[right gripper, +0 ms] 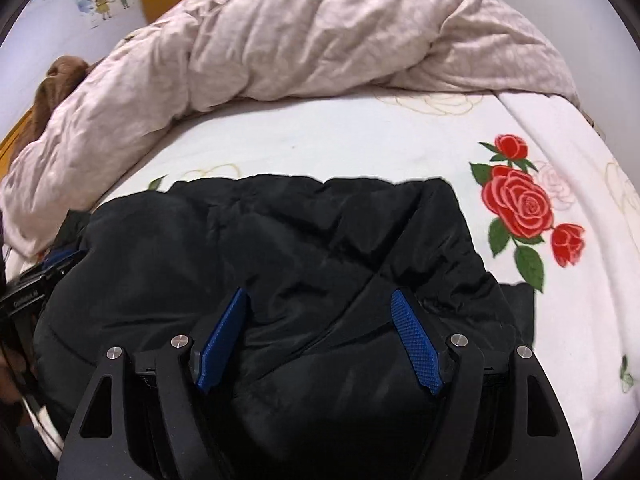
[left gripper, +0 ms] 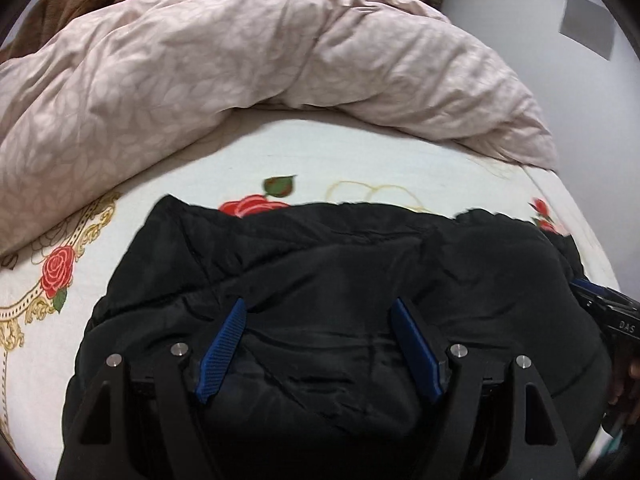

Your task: Fold large clothes

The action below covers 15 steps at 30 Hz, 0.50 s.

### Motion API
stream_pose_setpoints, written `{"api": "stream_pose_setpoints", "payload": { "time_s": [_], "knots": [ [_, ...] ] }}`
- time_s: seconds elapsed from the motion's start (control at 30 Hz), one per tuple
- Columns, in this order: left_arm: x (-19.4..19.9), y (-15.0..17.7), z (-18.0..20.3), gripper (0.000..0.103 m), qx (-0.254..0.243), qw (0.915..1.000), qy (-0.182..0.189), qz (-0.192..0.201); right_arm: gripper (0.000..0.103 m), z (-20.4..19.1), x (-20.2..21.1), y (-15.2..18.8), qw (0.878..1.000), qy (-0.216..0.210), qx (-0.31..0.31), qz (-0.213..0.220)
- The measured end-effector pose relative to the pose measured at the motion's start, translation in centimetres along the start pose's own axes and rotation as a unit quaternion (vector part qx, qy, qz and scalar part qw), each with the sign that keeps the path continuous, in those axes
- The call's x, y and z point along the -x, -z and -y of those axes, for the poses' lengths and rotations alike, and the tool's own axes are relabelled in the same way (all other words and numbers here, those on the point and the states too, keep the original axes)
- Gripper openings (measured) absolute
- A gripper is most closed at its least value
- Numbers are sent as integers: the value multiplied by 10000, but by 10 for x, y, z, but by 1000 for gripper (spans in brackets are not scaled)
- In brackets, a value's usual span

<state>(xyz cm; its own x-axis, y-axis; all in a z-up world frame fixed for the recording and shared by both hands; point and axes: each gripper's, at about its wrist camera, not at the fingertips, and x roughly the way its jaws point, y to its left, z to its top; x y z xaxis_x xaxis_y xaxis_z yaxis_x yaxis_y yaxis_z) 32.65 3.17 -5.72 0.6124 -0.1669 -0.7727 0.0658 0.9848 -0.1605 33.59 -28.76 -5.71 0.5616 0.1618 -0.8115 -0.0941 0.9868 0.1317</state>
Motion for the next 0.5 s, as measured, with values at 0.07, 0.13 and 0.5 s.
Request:
{"api": "stream_pose_setpoints", "payload": {
  "time_s": [0.07, 0.13, 0.5],
  "knots": [
    [-5, 0, 0, 78, 33, 9999, -124, -9, 75, -1, -11, -3, 9999, 94, 45, 5],
    [-4, -3, 2, 78, -17, 9997, -206, -93, 75, 4, -16, -6, 9999, 97, -72, -75],
    [-17, -34, -34, 78, -76, 9981, -567, -225, 75, 27, -15, -17, 9986, 233, -434, -171]
  ]
}}
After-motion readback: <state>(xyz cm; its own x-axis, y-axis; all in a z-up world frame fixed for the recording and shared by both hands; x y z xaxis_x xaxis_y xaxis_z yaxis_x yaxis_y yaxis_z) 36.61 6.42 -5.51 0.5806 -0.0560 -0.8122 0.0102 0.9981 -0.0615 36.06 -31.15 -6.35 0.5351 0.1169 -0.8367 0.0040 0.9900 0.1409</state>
